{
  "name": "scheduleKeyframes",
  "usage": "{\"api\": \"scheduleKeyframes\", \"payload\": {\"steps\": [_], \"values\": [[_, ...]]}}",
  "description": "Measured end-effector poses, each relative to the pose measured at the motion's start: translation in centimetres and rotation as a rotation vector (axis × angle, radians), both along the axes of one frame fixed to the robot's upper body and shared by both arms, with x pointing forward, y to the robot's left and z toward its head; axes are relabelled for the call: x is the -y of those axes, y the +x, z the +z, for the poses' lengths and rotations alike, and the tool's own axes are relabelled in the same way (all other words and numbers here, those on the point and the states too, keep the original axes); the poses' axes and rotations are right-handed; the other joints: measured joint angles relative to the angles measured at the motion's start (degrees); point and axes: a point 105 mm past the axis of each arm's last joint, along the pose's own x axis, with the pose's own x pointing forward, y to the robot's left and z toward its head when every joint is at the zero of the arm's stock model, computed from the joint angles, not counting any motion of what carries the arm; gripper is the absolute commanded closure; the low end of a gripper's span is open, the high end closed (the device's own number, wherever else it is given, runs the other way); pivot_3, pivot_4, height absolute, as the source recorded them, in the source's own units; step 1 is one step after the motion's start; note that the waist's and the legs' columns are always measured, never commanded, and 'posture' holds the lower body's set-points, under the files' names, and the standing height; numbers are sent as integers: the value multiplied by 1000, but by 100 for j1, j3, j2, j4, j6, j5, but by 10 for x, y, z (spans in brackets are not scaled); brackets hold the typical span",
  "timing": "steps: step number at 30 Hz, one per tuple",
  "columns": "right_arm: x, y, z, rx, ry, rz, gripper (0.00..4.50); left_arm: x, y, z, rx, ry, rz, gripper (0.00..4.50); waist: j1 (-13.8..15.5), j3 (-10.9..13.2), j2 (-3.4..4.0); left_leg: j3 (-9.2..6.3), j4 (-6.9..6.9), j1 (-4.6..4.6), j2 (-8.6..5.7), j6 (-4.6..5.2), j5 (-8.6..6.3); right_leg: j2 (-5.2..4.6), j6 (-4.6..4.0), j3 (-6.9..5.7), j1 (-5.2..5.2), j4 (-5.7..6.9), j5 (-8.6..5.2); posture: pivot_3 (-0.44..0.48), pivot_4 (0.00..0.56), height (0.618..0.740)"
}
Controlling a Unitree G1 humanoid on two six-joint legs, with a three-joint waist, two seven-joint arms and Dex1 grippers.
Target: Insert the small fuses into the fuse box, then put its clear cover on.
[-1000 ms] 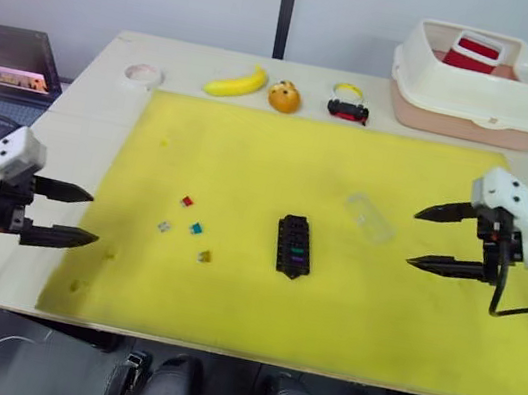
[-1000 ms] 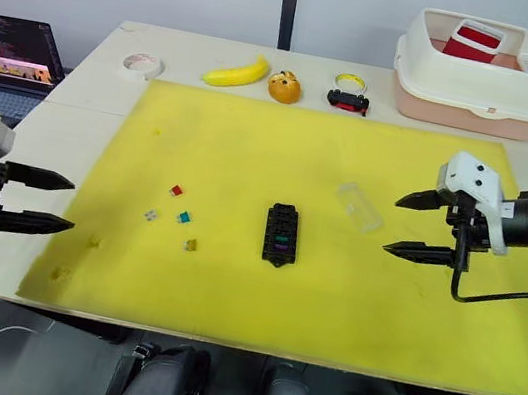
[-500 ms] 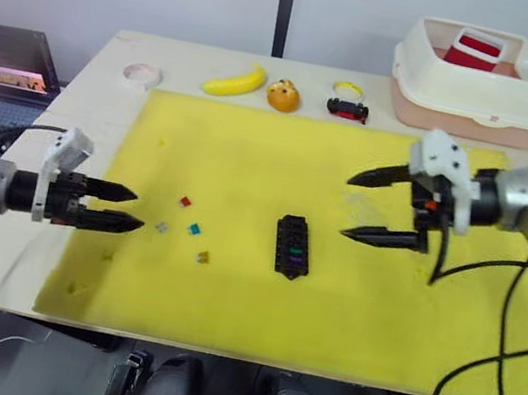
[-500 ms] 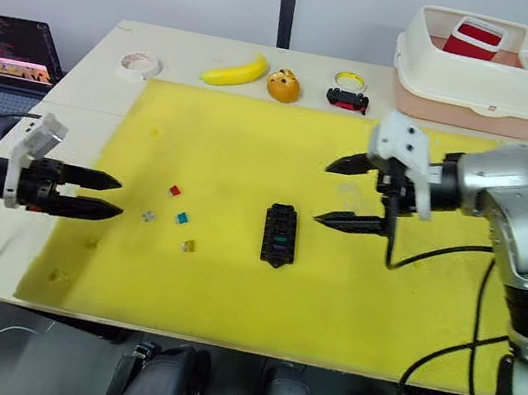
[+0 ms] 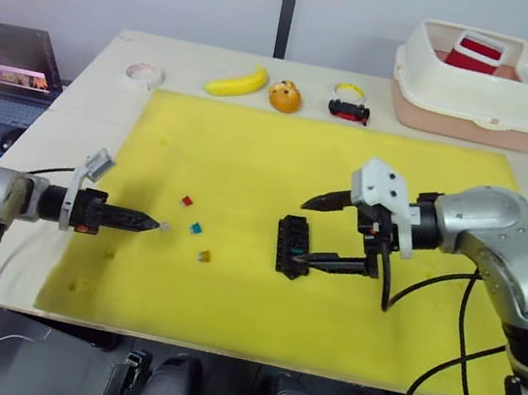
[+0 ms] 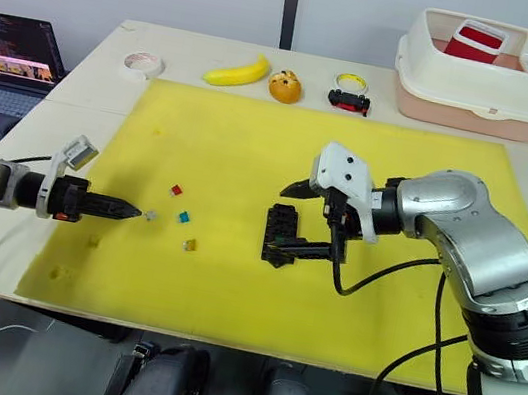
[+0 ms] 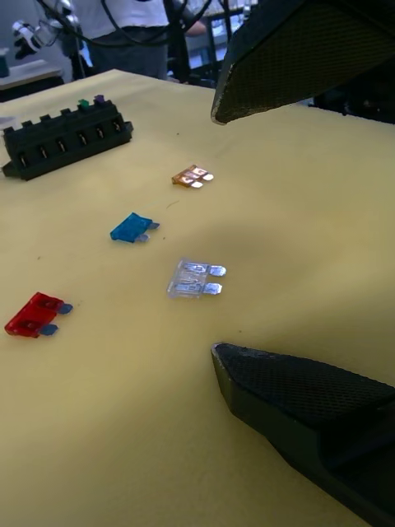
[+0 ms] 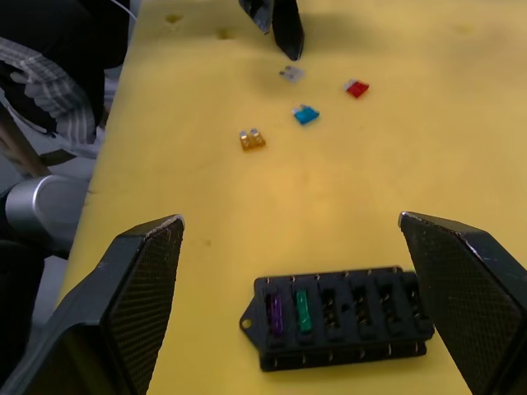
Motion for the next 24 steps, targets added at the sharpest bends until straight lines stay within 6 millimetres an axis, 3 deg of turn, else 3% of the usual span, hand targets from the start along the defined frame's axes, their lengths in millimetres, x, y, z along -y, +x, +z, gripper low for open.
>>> {"api": "scheduleKeyframes", "payload": {"steps": [11, 23, 24], "values": [[0, -2, 1, 6, 6, -12, 70, 21, 4, 1, -45, -70, -48, 0, 11, -1, -1, -3, 7, 1, -2, 1, -1, -4, -1, 0, 7, -2, 0, 0, 150, 740], [-2, -4, 0, 2, 11, -23, 70, 21, 6, -3, -25, -36, -85, 0, 5, -1, -1, -7, 8, 1, -1, 1, -1, -3, -1, 0, 8, -1, -1, 0, 150, 740], [-2, -4, 0, 0, 12, -23, 17, 20, 6, -4, -25, -37, -84, 258, 4, -1, -1, -7, 9, 1, -2, 1, -1, -3, -1, 0, 8, -1, -1, 0, 150, 740]]}}
